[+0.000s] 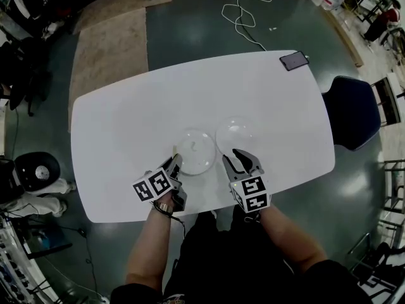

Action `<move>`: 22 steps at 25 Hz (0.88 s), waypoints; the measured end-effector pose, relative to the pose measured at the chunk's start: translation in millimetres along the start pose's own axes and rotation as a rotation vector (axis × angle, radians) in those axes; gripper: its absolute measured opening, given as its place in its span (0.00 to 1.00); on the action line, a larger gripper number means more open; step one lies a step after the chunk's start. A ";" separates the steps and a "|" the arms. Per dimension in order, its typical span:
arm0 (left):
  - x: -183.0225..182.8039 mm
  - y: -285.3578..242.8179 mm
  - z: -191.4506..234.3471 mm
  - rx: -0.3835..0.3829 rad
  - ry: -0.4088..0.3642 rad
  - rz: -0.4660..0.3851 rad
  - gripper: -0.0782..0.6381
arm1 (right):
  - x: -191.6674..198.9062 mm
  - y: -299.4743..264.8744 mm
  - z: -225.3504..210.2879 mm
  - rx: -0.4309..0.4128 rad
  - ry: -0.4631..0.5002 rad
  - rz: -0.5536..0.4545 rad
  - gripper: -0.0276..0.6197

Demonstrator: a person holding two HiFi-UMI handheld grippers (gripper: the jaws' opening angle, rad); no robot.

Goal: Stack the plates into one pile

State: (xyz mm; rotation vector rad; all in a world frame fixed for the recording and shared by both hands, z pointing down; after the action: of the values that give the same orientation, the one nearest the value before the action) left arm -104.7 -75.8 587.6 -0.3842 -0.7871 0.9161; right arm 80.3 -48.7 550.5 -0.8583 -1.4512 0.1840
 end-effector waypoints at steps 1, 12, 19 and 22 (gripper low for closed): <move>0.3 -1.6 1.0 -0.013 -0.012 0.005 0.18 | 1.1 -0.6 -0.8 0.001 -0.002 0.001 0.26; -0.2 -10.3 14.6 -0.187 -0.229 0.055 0.24 | 1.6 -6.9 -0.9 0.003 -0.009 0.003 0.26; -5.5 -3.6 19.9 -0.275 -0.329 0.058 0.26 | 3.1 -3.3 -2.7 0.007 -0.034 0.009 0.26; -6.0 -1.1 19.0 -0.290 -0.355 0.047 0.30 | 5.0 0.0 -4.7 0.007 -0.043 0.005 0.26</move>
State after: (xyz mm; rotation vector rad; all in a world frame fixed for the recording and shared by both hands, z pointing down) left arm -120.4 -81.8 598.3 -0.5023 -1.2486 0.9285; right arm 85.4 -47.6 555.0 -0.8565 -1.4876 0.2125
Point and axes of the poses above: the fingertips, and each gripper's own axes: y backward along the fingers, z to its left, x out of its underside, the point moved 1 cm from there along y, backward along the fingers, and after that the axes turned 2 degrees about z, right-handed, at the moved point
